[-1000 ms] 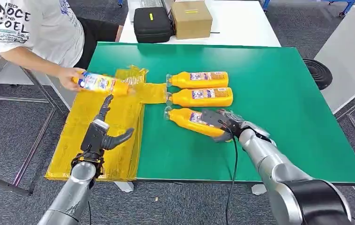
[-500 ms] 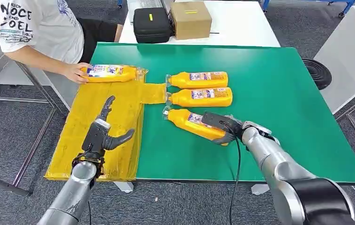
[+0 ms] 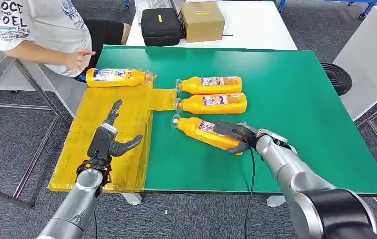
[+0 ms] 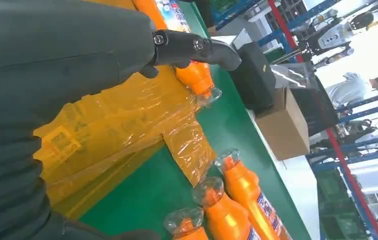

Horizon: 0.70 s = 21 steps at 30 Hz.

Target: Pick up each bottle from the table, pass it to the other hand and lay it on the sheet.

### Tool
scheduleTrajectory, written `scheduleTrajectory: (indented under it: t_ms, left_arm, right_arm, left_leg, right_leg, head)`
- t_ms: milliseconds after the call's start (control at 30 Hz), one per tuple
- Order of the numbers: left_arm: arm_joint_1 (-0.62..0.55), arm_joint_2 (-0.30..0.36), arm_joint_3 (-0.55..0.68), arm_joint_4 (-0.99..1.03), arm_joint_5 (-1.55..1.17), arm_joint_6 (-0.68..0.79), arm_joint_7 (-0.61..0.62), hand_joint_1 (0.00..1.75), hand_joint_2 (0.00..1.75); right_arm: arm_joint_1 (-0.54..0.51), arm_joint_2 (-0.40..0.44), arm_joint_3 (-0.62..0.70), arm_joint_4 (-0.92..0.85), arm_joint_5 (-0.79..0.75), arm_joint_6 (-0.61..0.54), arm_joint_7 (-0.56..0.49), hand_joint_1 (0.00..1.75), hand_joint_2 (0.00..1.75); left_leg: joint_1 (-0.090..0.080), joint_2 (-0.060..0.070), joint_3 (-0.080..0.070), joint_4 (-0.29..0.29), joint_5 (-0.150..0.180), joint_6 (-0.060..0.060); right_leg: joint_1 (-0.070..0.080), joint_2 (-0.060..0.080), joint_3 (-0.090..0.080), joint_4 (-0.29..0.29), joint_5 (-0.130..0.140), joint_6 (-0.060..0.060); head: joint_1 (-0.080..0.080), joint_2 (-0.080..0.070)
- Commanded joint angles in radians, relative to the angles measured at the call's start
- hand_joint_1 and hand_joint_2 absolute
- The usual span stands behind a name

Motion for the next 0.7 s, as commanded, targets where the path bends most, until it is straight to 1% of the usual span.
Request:
scheduleTrajectory:
  t_ms: [33, 67, 100, 133, 233, 267, 300, 333, 367, 400, 433, 500, 700]
  left_arm:
    - [0.06, 0.008, 0.061, -0.066, 0.055, 0.022, -0.028, 0.0, 1.75]
    - [0.078, 0.0, 0.08, -0.087, 0.085, 0.017, -0.034, 0.0, 1.75]
    - [0.085, -0.004, 0.089, -0.097, 0.1, 0.015, -0.036, 0.0, 1.75]
    - [0.09, -0.013, 0.101, -0.104, 0.131, 0.002, -0.037, 0.0, 1.75]
    - [0.09, -0.012, 0.099, -0.104, 0.132, 0.001, -0.037, 0.0, 1.75]
    - [0.089, -0.016, 0.103, -0.103, 0.144, -0.003, -0.037, 0.0, 1.75]
    - [0.085, -0.018, 0.105, -0.099, 0.162, -0.011, -0.035, 0.0, 1.75]
    - [0.067, -0.022, 0.108, -0.065, 0.291, -0.09, -0.004, 0.0, 1.75]
    - [0.064, -0.02, 0.113, -0.048, 0.359, -0.14, 0.013, 0.0, 1.75]
    - [0.063, -0.019, 0.115, -0.045, 0.377, -0.154, 0.017, 0.0, 1.75]
    - [0.062, -0.017, 0.116, -0.043, 0.395, -0.166, 0.022, 0.0, 1.75]
    - [0.062, -0.017, 0.116, -0.043, 0.395, -0.166, 0.022, 0.0, 1.75]
    - [0.06, -0.014, 0.115, -0.043, 0.416, -0.178, 0.029, 0.0, 1.75]
  right_arm:
    - [0.033, 0.056, -0.055, -0.06, -0.117, -0.239, -0.255, 1.75, 1.75]
    - [0.062, 0.074, -0.083, -0.098, -0.154, -0.306, -0.286, 1.75, 1.75]
    - [0.083, 0.085, -0.093, -0.122, -0.171, -0.339, -0.306, 1.75, 1.75]
    - [0.119, 0.098, -0.122, -0.169, -0.217, -0.374, -0.348, 1.75, 1.75]
    - [0.128, 0.098, -0.118, -0.176, -0.222, -0.373, -0.35, 1.75, 1.75]
    - [0.143, 0.102, -0.131, -0.198, -0.242, -0.388, -0.36, 1.75, 1.75]
    - [0.175, 0.106, -0.137, -0.23, -0.267, -0.415, -0.38, 1.75, 1.75]
    - [0.279, 0.122, -0.183, -0.338, -0.416, -0.415, -0.479, 1.75, 1.75]
    - [0.291, 0.128, -0.184, -0.341, -0.44, -0.412, -0.492, 1.75, 1.75]
    - [0.292, 0.131, -0.187, -0.342, -0.449, -0.412, -0.498, 1.75, 1.75]
    - [0.292, 0.132, -0.184, -0.339, -0.452, -0.408, -0.5, 1.75, 1.75]
    - [0.292, 0.132, -0.184, -0.339, -0.452, -0.408, -0.5, 1.75, 1.75]
    - [0.29, 0.134, -0.186, -0.341, -0.459, -0.416, -0.506, 1.75, 1.75]
  left_leg:
    - [0.0, 0.002, 0.003, -0.001, -0.002, -0.001]
    - [0.0, 0.003, 0.002, 0.0, -0.001, -0.001]
    - [0.0, 0.004, 0.003, 0.0, -0.002, -0.001]
    - [0.0, 0.003, 0.001, 0.0, -0.001, -0.001]
    - [0.0, 0.003, 0.001, 0.0, -0.001, -0.001]
    - [0.0, 0.003, 0.001, 0.0, -0.001, -0.001]
    - [0.0, 0.005, 0.002, 0.0, -0.002, -0.001]
    - [0.002, -0.001, 0.005, -0.002, -0.002, -0.001]
    - [0.002, -0.002, 0.004, -0.001, -0.003, -0.001]
    - [0.001, -0.002, 0.001, -0.001, -0.001, -0.001]
    - [0.001, -0.001, 0.002, -0.001, -0.002, -0.001]
    - [0.0, -0.001, -0.003, 0.0, -0.001, -0.001]
    - [0.0, -0.001, -0.003, 0.0, -0.001, -0.001]
  right_leg:
    - [0.001, 0.001, 0.003, -0.001, -0.001, -0.003]
    - [0.001, 0.002, 0.002, 0.0, -0.001, -0.002]
    - [0.001, 0.002, 0.002, 0.0, -0.001, -0.003]
    - [0.001, 0.003, 0.0, 0.0, 0.0, -0.002]
    - [0.001, 0.003, 0.0, 0.0, 0.0, -0.002]
    - [0.001, 0.003, 0.001, 0.0, 0.0, -0.002]
    - [0.001, 0.004, 0.002, 0.0, -0.001, -0.003]
    - [0.002, -0.002, 0.005, -0.003, -0.003, -0.004]
    - [0.002, -0.003, 0.006, -0.002, -0.004, -0.004]
    - [0.001, -0.002, 0.001, -0.001, -0.002, -0.003]
    - [0.002, -0.001, 0.003, -0.001, -0.003, -0.004]
    - [0.0, -0.001, -0.002, 0.0, -0.002, -0.002]
    - [0.0, -0.001, -0.002, 0.0, -0.001, -0.003]
  head:
    - [0.0, 0.0]
    - [0.0, 0.0]
    - [0.0, 0.0]
    - [0.001, 0.0]
    - [0.0, 0.0]
    - [0.0, 0.0]
    - [0.0, 0.0]
    - [0.0, 0.0]
    - [0.0, 0.0]
    - [0.0, 0.0]
    - [0.0, 0.0]
    - [0.0, 0.0]
    - [0.0, 0.0]
